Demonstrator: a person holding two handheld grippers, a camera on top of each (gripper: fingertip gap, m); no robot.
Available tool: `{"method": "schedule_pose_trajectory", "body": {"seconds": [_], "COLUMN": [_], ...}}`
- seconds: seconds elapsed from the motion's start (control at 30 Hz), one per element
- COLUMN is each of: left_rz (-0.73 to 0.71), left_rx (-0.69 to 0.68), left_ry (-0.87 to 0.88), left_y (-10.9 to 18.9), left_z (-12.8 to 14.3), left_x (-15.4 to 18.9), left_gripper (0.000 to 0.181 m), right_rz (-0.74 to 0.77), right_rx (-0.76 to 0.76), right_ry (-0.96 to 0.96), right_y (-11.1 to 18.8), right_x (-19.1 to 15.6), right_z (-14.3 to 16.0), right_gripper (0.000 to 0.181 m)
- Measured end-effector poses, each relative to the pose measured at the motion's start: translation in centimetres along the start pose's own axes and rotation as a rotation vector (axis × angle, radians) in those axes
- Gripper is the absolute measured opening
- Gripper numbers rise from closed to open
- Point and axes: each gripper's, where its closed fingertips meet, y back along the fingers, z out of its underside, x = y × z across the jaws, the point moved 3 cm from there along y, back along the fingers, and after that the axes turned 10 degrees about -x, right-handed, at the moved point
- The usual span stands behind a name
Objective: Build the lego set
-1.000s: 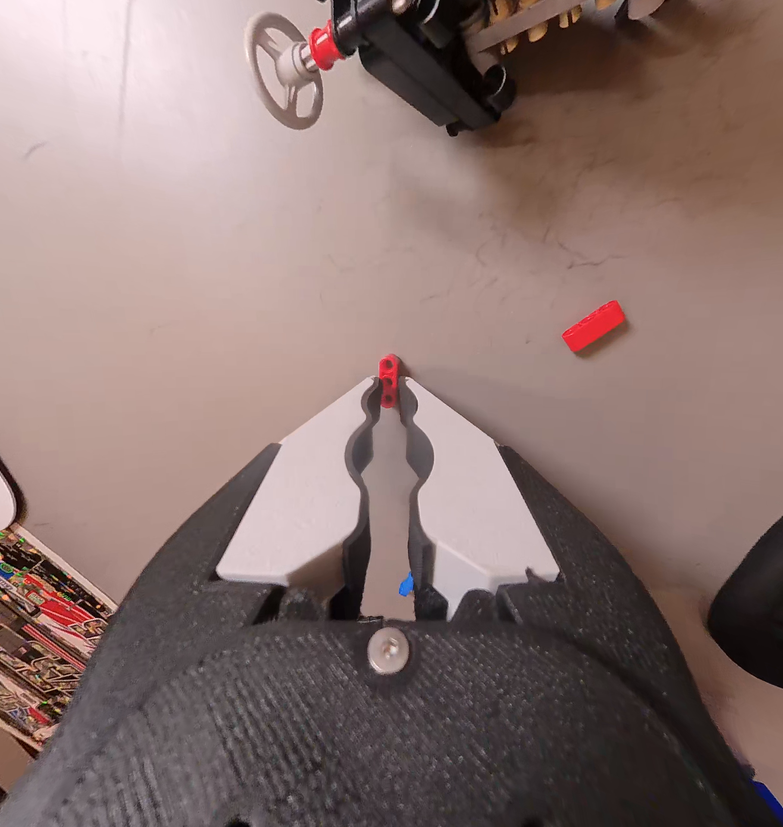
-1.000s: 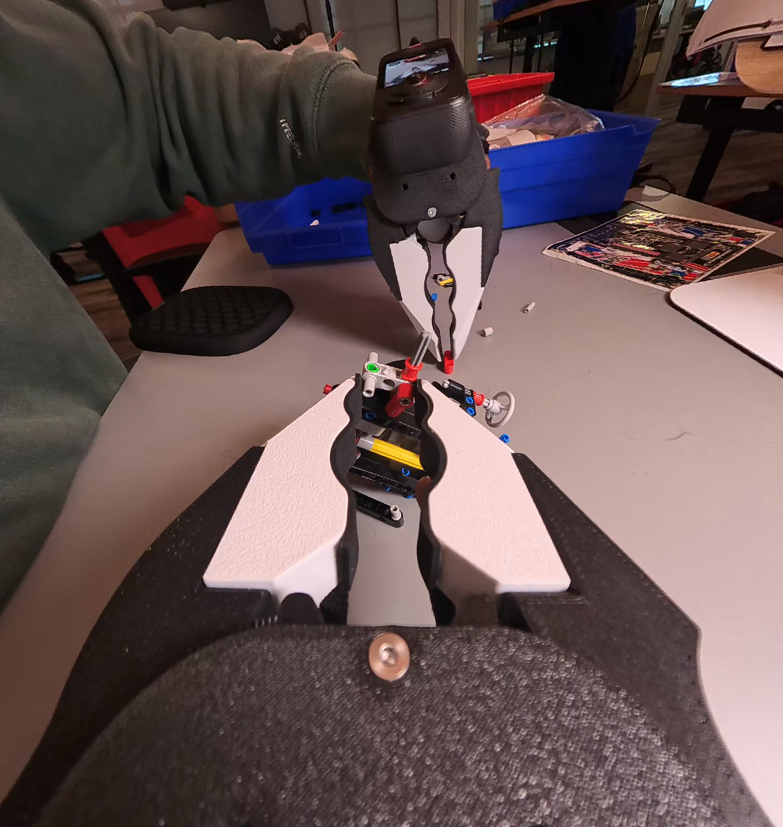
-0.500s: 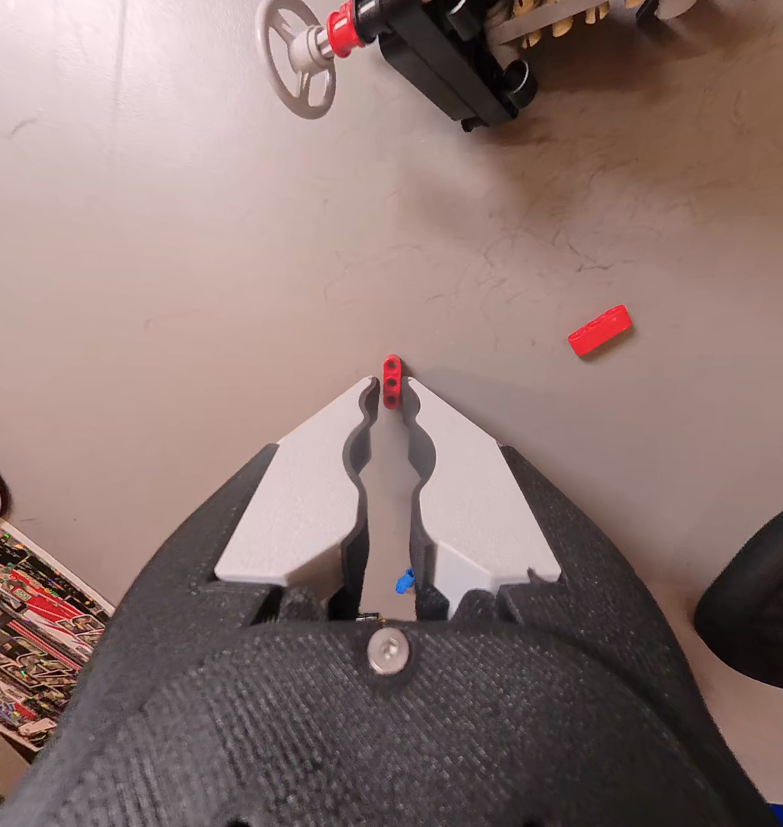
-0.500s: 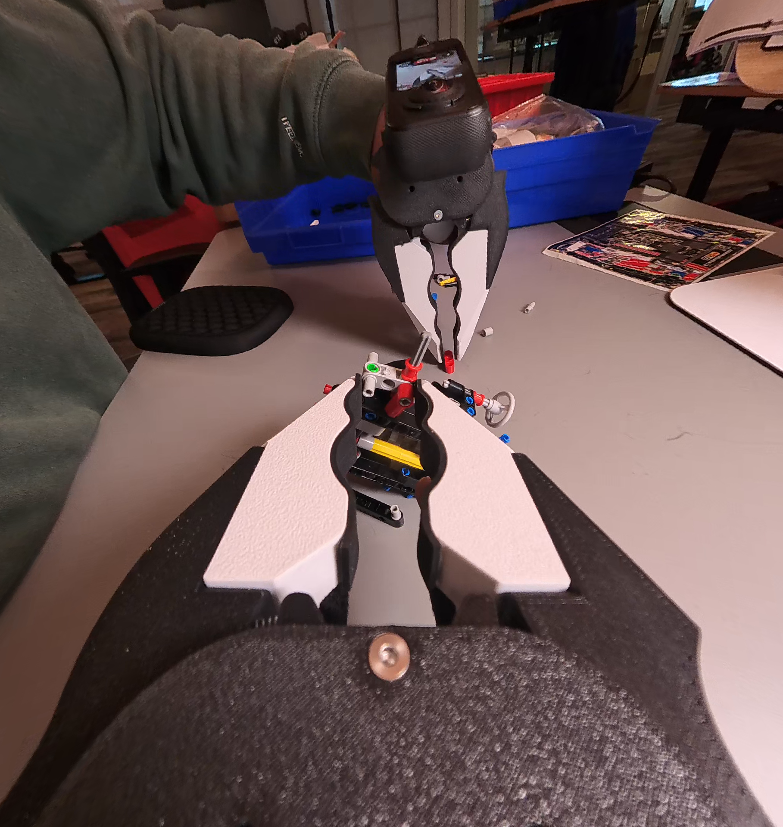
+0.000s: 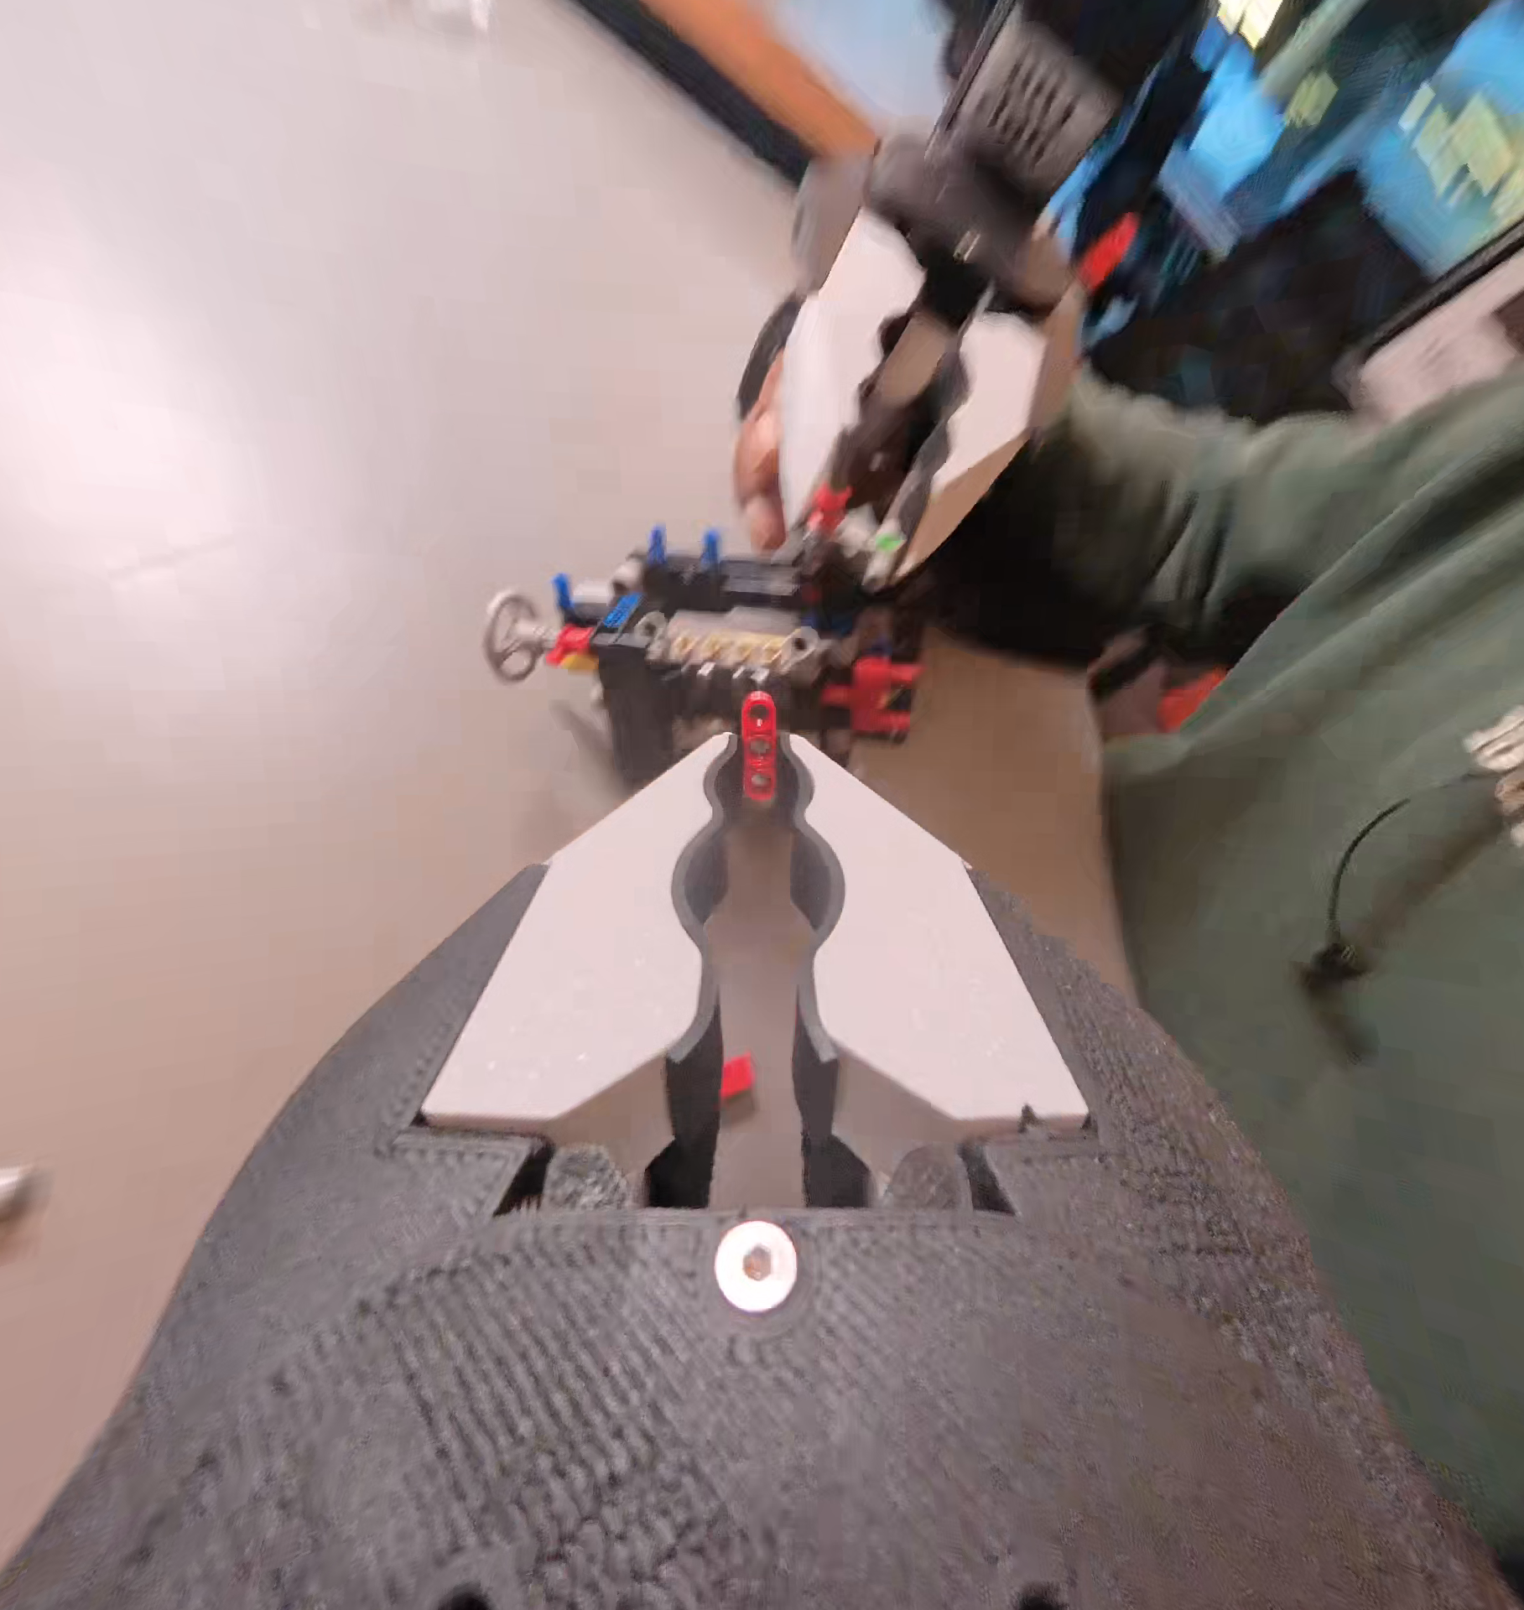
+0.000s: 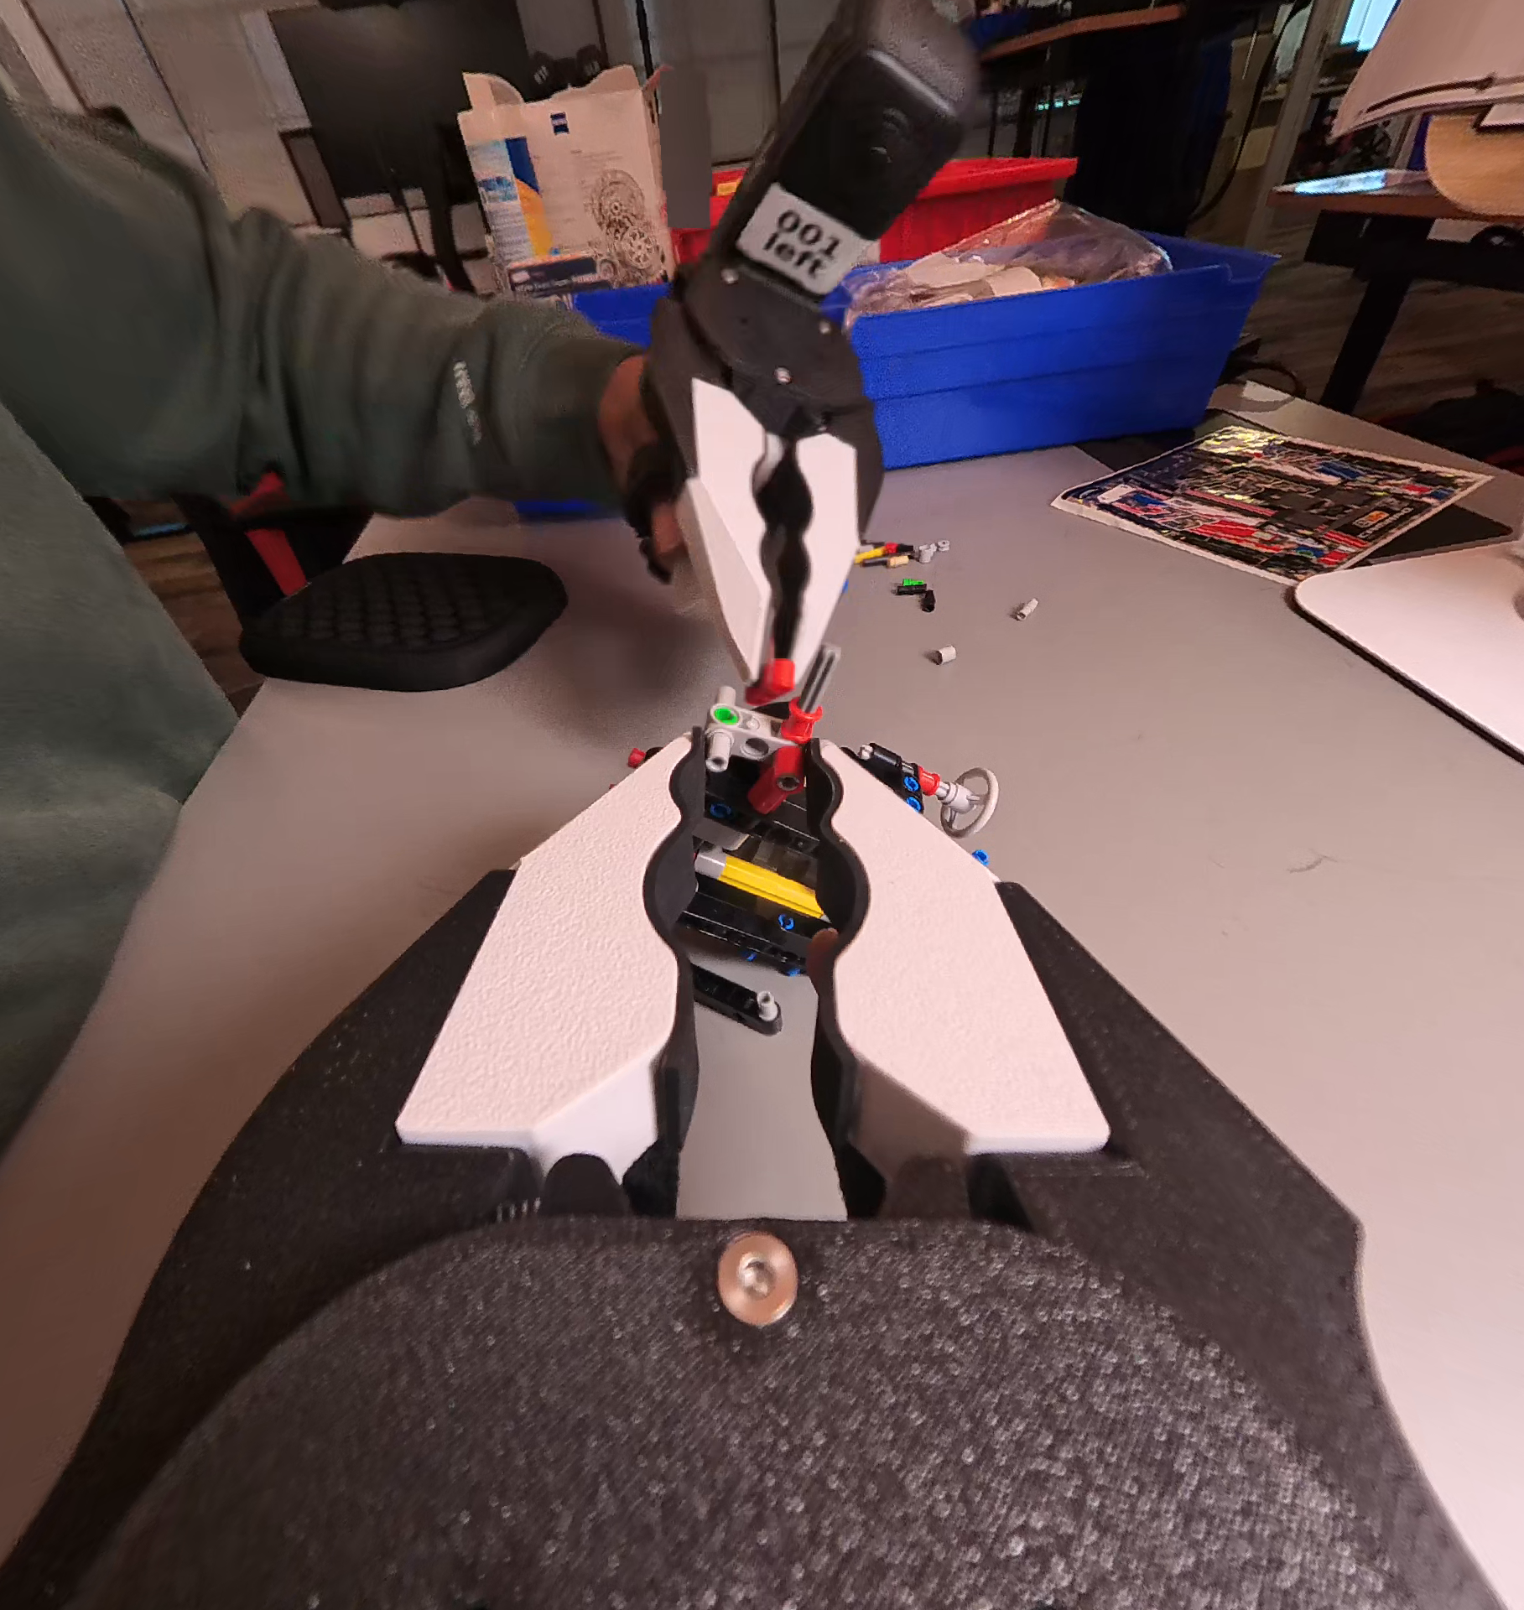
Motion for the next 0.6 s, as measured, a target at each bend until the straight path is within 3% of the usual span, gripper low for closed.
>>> {"method": "schedule_pose_trajectory", "body": {"seconds": [0.07,0.2,0.6], "left_rz": [0.034,0.084,0.152], "left_rx": [0.16,0.341,0.339], "left_ry": [0.015,0.02,0.034], "left_y": [-0.2,-0.8,-1.6], "left_z": [-0.6,-1.3,-1.2], "left_x": [1.2,2.0,3.1], "left_gripper": [0.005,0.005,0.004], "right_rz": [-0.012,-0.038,-0.087], "right_rx": [0.012,0.047,0.095], "right_ry": [-0.013,-0.042,-0.108], "right_y": [-0.2,-0.5,-0.8], "right_x": [0.0,-0.3,-0.3], "right_z": [0.0,0.0,0.1], "right_gripper": [0.021,0.021,0.021]}}
